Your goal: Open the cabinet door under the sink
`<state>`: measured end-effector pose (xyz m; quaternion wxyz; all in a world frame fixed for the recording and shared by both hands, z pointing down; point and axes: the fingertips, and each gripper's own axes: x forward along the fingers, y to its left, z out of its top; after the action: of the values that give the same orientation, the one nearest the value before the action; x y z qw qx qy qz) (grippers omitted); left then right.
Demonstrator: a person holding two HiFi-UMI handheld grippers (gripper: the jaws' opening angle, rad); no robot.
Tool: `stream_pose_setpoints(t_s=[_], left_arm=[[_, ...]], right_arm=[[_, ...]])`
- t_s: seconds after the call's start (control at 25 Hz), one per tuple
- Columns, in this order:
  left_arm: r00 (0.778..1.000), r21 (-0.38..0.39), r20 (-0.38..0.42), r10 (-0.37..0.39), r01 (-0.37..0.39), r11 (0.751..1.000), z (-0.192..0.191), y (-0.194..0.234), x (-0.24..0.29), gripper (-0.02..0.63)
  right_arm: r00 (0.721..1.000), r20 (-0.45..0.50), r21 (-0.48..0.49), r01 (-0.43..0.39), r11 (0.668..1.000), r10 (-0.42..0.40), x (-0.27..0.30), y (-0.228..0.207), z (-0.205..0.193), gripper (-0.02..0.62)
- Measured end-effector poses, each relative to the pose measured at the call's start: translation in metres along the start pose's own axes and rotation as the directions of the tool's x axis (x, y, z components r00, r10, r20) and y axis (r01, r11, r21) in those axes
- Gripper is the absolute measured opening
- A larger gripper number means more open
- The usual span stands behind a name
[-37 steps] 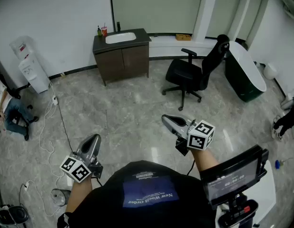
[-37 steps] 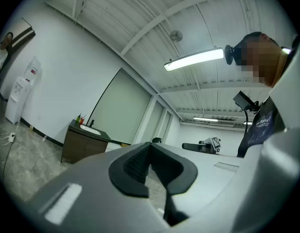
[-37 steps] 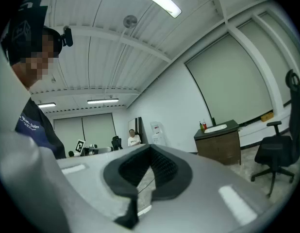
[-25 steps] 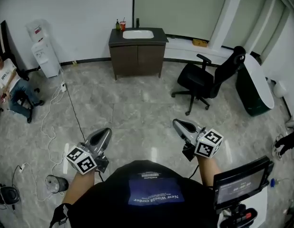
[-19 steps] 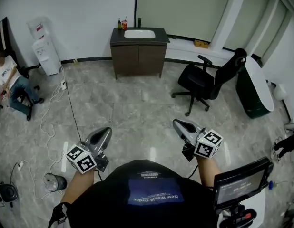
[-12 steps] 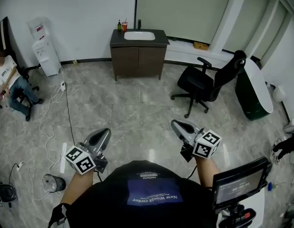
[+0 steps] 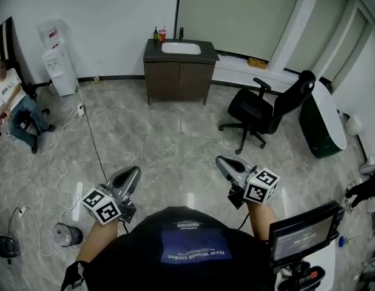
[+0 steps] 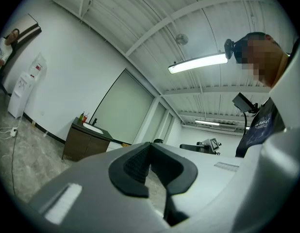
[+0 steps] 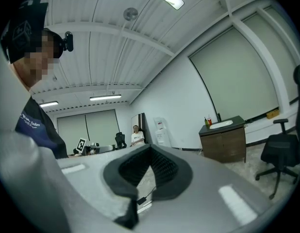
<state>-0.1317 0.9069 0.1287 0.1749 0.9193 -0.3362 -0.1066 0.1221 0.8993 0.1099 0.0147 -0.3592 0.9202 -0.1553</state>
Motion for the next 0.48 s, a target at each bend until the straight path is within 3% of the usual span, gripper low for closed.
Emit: stream_pose_setpoints(t_s=[0.48], left_arm=[[0.999,-0.023,0.019,0.03,-0.029,0.999,0.026,0.06,-0.06,0.002]], right_arm=[[1.0,-0.023,-0.007,-0.006,1.0,0.006,0.074,0.042,-0.004,0.002]])
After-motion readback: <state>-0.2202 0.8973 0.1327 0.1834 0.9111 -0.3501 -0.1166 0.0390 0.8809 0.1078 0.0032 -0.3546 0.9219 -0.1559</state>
